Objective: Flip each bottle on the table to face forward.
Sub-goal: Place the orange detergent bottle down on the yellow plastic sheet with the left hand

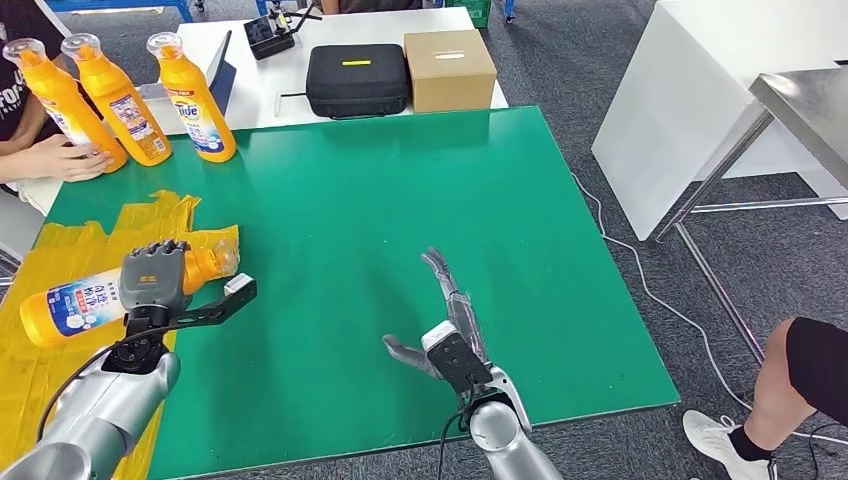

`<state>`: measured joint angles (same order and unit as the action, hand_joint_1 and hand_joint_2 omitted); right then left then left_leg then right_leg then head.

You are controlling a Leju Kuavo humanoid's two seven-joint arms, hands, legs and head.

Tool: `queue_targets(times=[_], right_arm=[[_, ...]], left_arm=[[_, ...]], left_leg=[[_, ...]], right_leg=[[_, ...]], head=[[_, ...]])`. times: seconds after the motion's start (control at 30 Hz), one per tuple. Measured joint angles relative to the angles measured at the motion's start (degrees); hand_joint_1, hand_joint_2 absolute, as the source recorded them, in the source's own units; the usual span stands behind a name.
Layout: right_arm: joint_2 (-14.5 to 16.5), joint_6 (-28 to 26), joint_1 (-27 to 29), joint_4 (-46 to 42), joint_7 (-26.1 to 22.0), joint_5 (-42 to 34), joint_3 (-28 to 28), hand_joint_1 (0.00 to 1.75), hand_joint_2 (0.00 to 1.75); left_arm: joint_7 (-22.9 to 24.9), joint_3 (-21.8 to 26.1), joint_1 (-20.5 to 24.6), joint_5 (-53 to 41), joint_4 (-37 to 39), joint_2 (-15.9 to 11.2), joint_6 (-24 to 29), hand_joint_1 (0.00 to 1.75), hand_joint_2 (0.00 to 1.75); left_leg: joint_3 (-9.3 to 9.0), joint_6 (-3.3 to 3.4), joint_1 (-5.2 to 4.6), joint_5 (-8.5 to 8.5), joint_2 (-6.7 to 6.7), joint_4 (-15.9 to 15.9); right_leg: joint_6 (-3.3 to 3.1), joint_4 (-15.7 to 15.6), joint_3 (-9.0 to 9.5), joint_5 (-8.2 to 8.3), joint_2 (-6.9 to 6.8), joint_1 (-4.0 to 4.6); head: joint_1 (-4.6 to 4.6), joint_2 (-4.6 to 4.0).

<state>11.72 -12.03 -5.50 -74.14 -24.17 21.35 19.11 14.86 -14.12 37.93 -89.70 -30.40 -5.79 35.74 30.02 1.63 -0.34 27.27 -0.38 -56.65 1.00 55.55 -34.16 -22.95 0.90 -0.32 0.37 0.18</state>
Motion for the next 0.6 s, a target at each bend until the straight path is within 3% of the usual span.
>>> queue_targets(times=[0.03,0.2,0.47,0.6], right_arm=[[0.0,0.0,0.0,0.0,0.1,0.1,0.0,0.0,1.75],[0.0,0.4,0.2,0.0,0.7,0.7,-0.1,0.0,1.75],[0.3,1.5,0.3,0.0,1.5,-0.5,-1.0,0.0,1.75],[0.5,2.0,0.7,0.0,1.7,-1.3,-1.6,0.0,1.75]], left_arm=[[0.4,0.2,0.0,0.0,0.4,0.0,-0.3,0.0,1.75],[2.6,2.0,0.7,0.9,2.8,0.1,-5.8,0.0,1.75],[-1.3,6.8,0.9,2.4,4.6,1.8,-9.9,0.0,1.75],[-6.3,10.1,0.7,4.5,4.6,3.3,-10.2,0.0,1.75]], left_leg=[[0.0,0.0,0.0,0.0,-0.01,0.0],[-0.01,0.0,-0.02,0.0,0.01,0.0],[0.0,0.01,-0.03,0.0,0.01,0.0],[0.0,0.01,-0.02,0.0,-0.08,0.0]], right_leg=[[0.0,0.0,0.0,0.0,0.0,0.0],[0.0,0.0,0.0,0.0,0.0,-0.01],[0.0,0.0,0.0,0.0,0.0,-0.02],[0.0,0.0,0.01,0.0,-0.02,-0.01]], head=[[0.0,0.0],[0.0,0.0],[0.0,0.0],[0.0,0.0]])
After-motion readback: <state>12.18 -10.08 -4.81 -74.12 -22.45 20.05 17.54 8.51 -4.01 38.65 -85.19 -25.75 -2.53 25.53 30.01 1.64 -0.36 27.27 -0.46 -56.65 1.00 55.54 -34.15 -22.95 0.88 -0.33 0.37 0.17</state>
